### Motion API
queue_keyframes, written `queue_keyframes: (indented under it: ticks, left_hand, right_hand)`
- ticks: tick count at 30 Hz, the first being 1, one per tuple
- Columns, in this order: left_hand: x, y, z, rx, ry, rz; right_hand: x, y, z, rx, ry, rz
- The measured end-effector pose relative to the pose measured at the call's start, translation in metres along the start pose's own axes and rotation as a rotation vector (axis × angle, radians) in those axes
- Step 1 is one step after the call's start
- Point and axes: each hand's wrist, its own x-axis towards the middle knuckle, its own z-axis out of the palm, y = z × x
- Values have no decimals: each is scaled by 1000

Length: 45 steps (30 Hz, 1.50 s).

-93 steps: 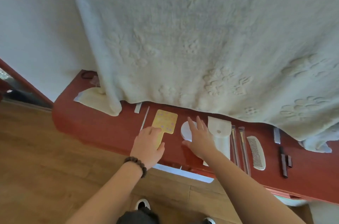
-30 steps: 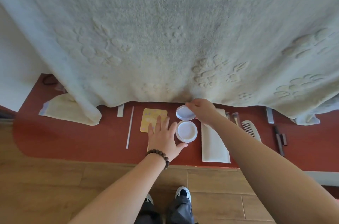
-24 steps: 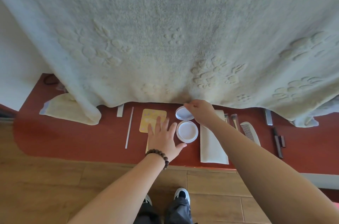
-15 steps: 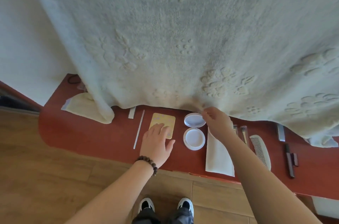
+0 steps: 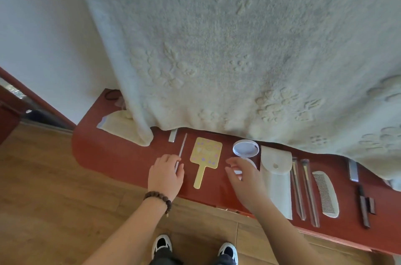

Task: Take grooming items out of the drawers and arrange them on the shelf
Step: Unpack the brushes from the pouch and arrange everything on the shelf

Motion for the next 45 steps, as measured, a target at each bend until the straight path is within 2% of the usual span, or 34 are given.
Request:
queue_keyframes:
  ticks: [4,6,12,22,25,29,31,33,35,41,45]
  left_hand:
    - [24,-8,-7,-63,-28,-80]
    - [41,-10,-7,-46,-112,-97]
    - [68,-21,0,71,-401,27]
    - [77,-49,-9,134,-463,164]
    - [80,-58,-21,-48,-551,155]
    - [68,-61,-54,-754,-756,-24]
    - [62,-58,-76,-951,-870,-38]
    - [56,-56,-94,-1038,-925,1]
    - [54,-53,-104,-1086,-949,21]
    - [50,-47,-120,-1117,-1001,52]
    - [50,-43,-126,-1074,-951,54]
  right_hand:
    - [4,-12,26,-34,-12,39]
    - [7,-19,38,-57,22,74]
    - [14,-58,74,-96,105,190]
    - [-1,-90,98,-88,120,268]
    - [-1,-92,95,-59,143,285]
    - [3,-104,85,83,194,272]
    - [5,-114,81,349,169,257]
    - [4,-128,77,635,96,221]
    - [2,-141,74,793,42,162]
    - [-4,-158,66,811,83,61]
    - [-5,-161,61,832,63,56]
